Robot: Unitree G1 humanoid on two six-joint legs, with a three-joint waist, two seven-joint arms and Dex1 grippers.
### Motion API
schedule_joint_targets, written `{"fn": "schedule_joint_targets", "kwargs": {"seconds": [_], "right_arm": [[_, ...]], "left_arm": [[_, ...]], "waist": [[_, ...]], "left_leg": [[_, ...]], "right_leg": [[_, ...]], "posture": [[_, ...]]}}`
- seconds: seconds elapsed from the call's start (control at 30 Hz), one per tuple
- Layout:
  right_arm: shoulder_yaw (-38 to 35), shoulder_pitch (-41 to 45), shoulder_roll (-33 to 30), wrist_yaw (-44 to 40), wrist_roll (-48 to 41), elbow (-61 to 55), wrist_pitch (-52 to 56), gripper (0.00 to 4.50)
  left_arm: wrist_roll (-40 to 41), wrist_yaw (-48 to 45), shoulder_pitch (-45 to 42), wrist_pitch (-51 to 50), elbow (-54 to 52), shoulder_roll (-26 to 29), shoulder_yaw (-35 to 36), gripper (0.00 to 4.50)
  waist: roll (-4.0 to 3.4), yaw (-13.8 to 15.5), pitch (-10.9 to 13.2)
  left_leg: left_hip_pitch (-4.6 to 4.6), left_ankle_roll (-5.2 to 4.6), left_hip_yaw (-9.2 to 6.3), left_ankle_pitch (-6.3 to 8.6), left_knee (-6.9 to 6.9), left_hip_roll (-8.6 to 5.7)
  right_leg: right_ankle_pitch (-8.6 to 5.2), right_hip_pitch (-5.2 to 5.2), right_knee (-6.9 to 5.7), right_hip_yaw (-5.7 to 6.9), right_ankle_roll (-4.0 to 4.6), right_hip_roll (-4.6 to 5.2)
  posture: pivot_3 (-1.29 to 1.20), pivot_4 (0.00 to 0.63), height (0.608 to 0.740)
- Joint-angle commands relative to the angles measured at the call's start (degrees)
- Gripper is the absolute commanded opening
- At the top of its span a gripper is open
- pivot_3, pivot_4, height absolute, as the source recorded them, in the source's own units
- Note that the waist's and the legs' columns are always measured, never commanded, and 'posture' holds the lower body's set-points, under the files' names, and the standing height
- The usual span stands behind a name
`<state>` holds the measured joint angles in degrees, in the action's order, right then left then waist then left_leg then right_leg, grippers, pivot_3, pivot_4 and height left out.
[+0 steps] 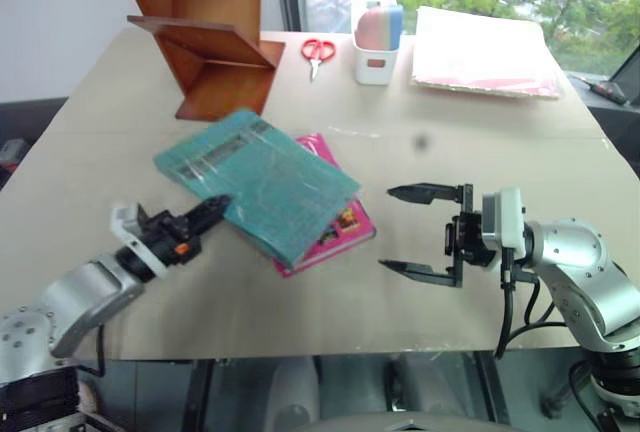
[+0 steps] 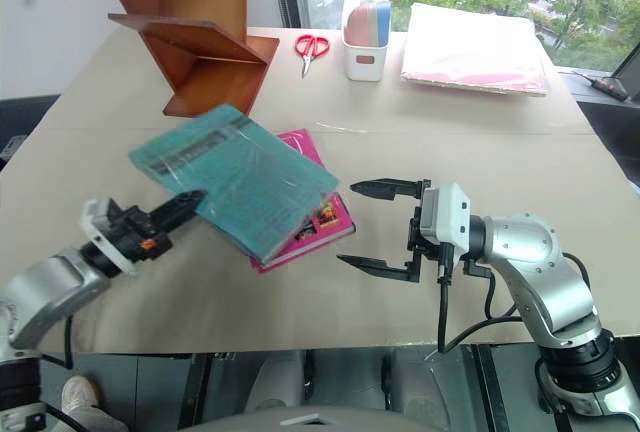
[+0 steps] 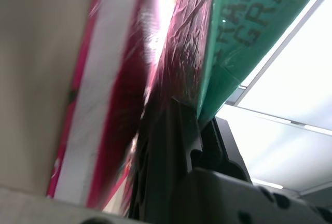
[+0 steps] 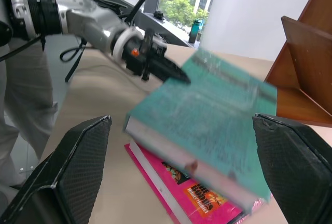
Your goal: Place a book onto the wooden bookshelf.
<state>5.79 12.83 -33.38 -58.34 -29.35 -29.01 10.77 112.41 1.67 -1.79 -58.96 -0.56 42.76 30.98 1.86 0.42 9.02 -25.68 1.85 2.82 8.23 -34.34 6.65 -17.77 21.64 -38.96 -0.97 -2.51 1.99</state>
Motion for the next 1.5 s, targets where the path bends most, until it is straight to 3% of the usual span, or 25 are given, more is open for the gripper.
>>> {"fn": "schedule_joint_targets", "kwargs": {"seconds": [0.03,0.2,0.33,0.5,0.6,0.77,0.9,1.07,1.4,1.5], "right_arm": [[-0.4,1.4,0.5,-0.5,-0.4,0.0,-1.4,4.50],[-0.3,2.5,0.8,-0.9,-0.3,1.1,-1.7,4.50],[-0.6,2.7,0.7,-0.8,-0.4,1.3,-1.7,4.50],[-0.9,3.1,1.0,-0.1,0.2,1.7,-2.1,4.50],[-0.9,3.1,1.3,0.7,0.6,1.7,-2.4,4.50],[-0.6,2.9,2.2,2.3,1.6,1.4,-2.7,4.50],[-0.5,3.0,3.0,3.2,2.1,1.3,-2.9,4.50],[-0.3,3.4,3.9,3.8,2.4,1.9,-3.4,4.50],[-0.7,3.0,4.7,4.3,2.8,3.1,-5.7,4.50],[-1.0,3.4,5.4,5.4,2.8,3.2,-5.9,4.50]], "left_arm": [[0.6,-1.6,-3.6,-1.1,-2.8,3.0,2.8,0.04],[-3.0,-2.3,-8.6,0.2,-7.3,6.0,0.3,0.04],[-15.4,-7.7,-20.9,3.1,-13.4,10.0,-4.7,0.04],[-40.4,-22.8,-34.0,11.3,-17.8,16.6,-15.2,0.04],[-60.1,-32.5,-37.7,22.2,-17.2,21.3,-24.1,0.04],[-92.1,-40.4,-41.9,47.4,-5.8,23.9,-35.3,0.04],[-109.2,-43.0,-49.9,69.0,6.5,23.4,-39.3,0.04],[-114.3,-49.2,-60.2,84.6,18.2,20.5,-40.8,0.04],[-115.8,-58.2,-70.8,97.2,31.7,15.3,-41.7,0.04],[-121.5,-58.0,-75.4,98.6,38.6,15.5,-43.0,0.04]], "waist": [[0.02,0.4,0.0],[0.04,0.4,0.0],[0.06,0.6,0.1],[0.06,0.3,0.1],[-0.08,0.3,0.2],[-0.24,0.5,0.2],[-0.18,0.6,0.3],[-0.14,1.1,0.3],[-0.09,0.6,0.3],[-0.08,0.4,0.3]], "left_leg": [[-0.01,0.00,0.00,0.00,0.00,0.00],[-0.03,0.00,0.00,0.00,0.00,-0.03],[-0.07,0.01,-0.04,-0.01,0.00,-0.03],[-0.09,0.01,0.05,0.00,0.02,-0.11],[-0.02,0.02,0.07,-0.01,0.16,-0.08],[-0.07,0.02,0.09,0.00,0.17,-0.07],[-0.17,0.01,0.09,0.00,0.09,-0.07],[-0.34,0.01,0.07,0.00,0.03,-0.07],[-0.33,-0.01,0.05,-0.01,-0.08,-0.04],[-0.33,-0.01,0.04,-0.01,-0.11,-0.02]], "right_leg": [[0.00,0.01,0.01,0.01,0.00,0.00],[0.00,0.02,0.04,0.02,0.00,0.03],[0.00,0.01,0.03,0.07,-0.01,0.00],[0.02,0.04,0.10,-0.06,-0.03,0.00],[0.01,0.07,0.06,-0.06,-0.03,-0.05],[0.00,0.11,0.09,-0.06,-0.03,-0.08],[0.01,0.13,0.10,-0.05,-0.04,-0.07],[0.01,0.25,0.07,0.01,-0.05,-0.06],[0.01,0.25,-0.02,0.01,-0.07,-0.08],[0.01,0.24,-0.07,0.03,-0.07,-0.10]], "posture": [[0.00,0.150,0.740],[0.00,0.150,0.740],[0.00,0.150,0.740],[0.00,0.150,0.740],[0.00,0.150,0.740],[0.00,0.150,0.740],[0.00,0.150,0.740],[0.00,0.150,0.740],[0.00,0.150,0.740],[0.00,0.150,0.740]]}}
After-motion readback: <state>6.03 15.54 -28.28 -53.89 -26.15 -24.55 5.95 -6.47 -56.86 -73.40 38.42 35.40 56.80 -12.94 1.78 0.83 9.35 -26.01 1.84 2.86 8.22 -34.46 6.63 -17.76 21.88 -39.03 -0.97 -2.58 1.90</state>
